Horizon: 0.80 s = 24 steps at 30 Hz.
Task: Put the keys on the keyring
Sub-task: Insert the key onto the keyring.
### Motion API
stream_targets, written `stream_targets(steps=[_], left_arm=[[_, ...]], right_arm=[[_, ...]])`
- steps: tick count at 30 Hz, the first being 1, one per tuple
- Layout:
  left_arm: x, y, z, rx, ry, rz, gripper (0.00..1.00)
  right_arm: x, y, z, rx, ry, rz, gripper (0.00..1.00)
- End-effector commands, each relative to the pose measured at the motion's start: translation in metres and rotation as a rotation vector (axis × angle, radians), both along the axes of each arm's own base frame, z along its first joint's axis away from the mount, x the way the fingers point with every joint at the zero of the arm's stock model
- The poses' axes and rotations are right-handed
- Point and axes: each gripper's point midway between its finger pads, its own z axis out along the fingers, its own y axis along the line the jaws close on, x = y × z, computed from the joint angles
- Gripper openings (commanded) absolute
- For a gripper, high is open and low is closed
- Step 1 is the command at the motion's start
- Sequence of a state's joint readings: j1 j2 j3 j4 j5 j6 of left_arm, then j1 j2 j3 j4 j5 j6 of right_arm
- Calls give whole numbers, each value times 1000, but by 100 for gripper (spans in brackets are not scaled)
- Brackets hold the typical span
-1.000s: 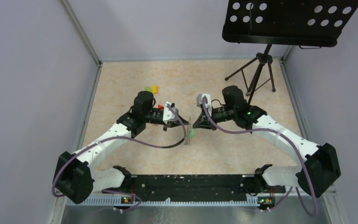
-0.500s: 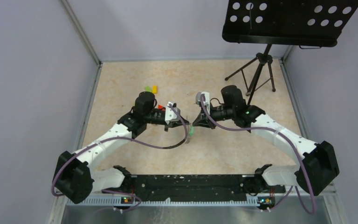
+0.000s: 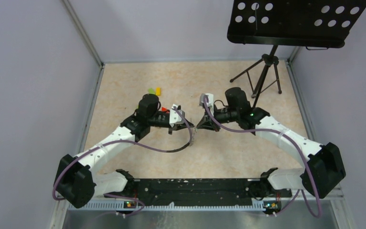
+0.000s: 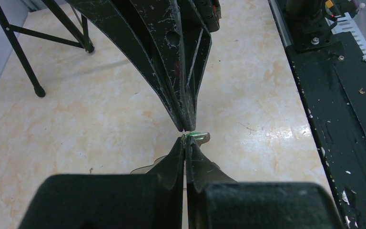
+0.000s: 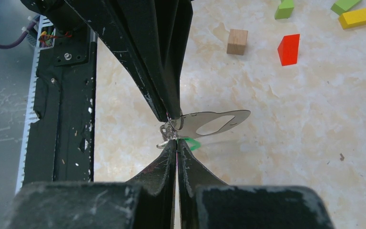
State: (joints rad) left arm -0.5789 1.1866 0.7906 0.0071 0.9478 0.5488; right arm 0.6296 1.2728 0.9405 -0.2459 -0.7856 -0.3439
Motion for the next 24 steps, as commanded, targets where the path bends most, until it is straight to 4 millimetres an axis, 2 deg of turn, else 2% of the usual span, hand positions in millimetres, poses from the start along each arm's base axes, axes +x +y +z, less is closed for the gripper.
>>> stream_targets(steps=[1,24], left_arm=[[-3,-4,14,-38,-47,-23,0],[-10,-9,7,-17,-65,-42,0]], right_arm=[[13,4,16,34,-48,-19,0],[23,5,11,10,-14,-69,0]])
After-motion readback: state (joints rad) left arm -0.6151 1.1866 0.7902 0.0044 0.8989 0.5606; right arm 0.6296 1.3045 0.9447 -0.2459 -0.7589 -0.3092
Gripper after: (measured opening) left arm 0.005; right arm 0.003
